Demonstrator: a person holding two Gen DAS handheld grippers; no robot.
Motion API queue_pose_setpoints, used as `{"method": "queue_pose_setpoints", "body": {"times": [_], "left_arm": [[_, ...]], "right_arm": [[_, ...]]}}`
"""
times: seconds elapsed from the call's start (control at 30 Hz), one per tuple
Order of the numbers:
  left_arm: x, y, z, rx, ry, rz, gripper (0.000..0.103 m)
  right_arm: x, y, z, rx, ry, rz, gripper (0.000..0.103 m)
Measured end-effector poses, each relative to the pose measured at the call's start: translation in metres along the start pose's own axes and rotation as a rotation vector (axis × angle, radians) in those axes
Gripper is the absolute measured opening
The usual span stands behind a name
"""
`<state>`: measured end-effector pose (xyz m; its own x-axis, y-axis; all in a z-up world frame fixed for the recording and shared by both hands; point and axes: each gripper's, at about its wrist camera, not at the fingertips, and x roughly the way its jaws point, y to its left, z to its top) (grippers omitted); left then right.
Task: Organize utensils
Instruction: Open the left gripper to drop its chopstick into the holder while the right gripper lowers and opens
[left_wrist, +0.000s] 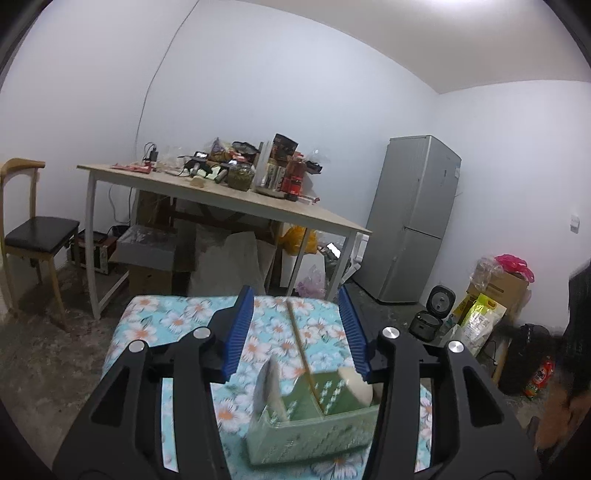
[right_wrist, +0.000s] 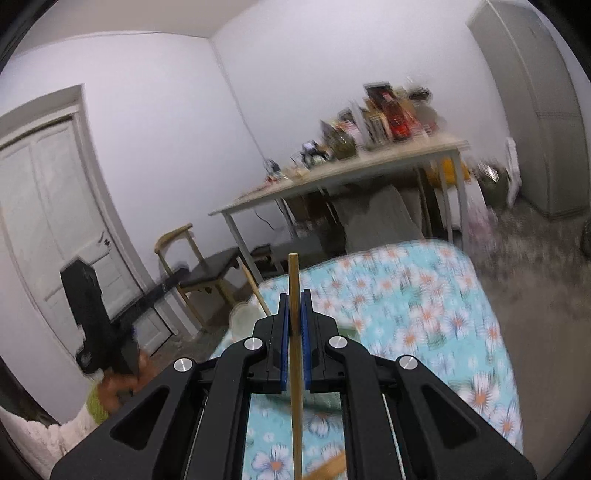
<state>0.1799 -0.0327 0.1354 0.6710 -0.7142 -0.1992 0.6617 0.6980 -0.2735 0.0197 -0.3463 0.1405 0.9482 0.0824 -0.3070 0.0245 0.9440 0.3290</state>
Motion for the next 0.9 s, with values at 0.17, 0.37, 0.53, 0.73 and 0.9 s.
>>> {"method": "queue_pose_setpoints", "body": {"times": [0.17,0.37,0.53,0.73,0.9], "left_arm": [[-0.027,0.02,-0.016,-0.044,0.019,0.034,0.046],[-0.05,0.04,-0.038,-0.069,0.043,0.075,0.046],[-0.056,0.058,-0.055,-0.097,0.081,0.094,0.046],[-0.053,0.07,-0.063,-0.114,0.096,0.098,0.046],[-0.052,0.074,-0.062,-0.121,0.093,0.104,0.046]], "right_arm": [[0.011,0.041,0.035,-0.148,-0.067,0.034,0.006],[0.036,0.083,0.066,-0.273,-0.13,0.051,0.006],[0.061,0.111,0.083,-0.361,-0.152,0.072,0.006],[0.092,0.136,0.071,-0.502,-0.135,0.083,0.006],[0.116,0.147,0.041,-0.664,-0.09,0.027,0.006]]}}
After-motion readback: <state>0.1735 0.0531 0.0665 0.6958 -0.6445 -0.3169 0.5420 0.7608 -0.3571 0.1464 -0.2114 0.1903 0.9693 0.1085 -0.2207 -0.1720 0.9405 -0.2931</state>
